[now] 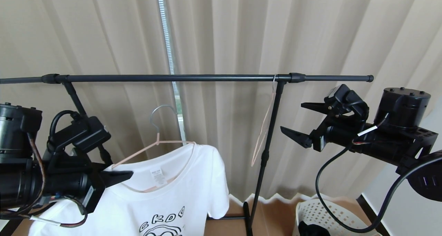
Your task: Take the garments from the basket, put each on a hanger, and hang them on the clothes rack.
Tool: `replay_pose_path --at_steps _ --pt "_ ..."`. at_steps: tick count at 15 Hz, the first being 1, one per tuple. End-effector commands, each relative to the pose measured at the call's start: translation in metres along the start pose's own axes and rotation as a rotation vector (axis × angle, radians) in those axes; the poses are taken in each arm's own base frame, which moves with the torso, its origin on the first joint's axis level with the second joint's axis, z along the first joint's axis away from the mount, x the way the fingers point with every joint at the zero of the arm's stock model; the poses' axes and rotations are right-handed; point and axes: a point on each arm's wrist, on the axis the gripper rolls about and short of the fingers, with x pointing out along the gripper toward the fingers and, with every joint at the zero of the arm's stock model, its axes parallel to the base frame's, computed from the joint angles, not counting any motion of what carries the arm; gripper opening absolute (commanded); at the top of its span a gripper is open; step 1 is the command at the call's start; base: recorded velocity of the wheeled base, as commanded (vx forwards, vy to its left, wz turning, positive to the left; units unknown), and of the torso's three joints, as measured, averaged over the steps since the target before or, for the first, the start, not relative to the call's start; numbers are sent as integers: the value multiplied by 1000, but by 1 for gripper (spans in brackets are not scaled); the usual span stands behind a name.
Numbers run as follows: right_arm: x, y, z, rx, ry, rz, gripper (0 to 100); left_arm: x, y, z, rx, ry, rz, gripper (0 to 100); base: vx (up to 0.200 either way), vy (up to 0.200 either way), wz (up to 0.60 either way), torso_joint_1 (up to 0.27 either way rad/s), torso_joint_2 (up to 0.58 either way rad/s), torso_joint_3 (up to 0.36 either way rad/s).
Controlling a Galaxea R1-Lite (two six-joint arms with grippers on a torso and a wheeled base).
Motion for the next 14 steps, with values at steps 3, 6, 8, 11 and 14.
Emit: replay_pose_path --at_steps 3,6,8,11,14 --pt "0 0 1 -3 -6 -3 100 45 17 19 -174 -46 12 0 0 0 0 0 0 0" --pt "0 0 1 -3 -6 -6 100 76 27 48 -222 -124 12 0 0 0 0 0 0 0" --pt "0 0 1 -3 -4 -11 100 94 34 64 -240 -140 20 0 0 0 0 0 0 0" --pt "0 0 1 -4 -6 -11 100 135 43 93 -287 -164 65 0 0 0 0 0 0 0" --pt "-1 0 1 -3 -4 -11 100 156 52 106 -283 -188 80 0 0 0 0 0 0 0"
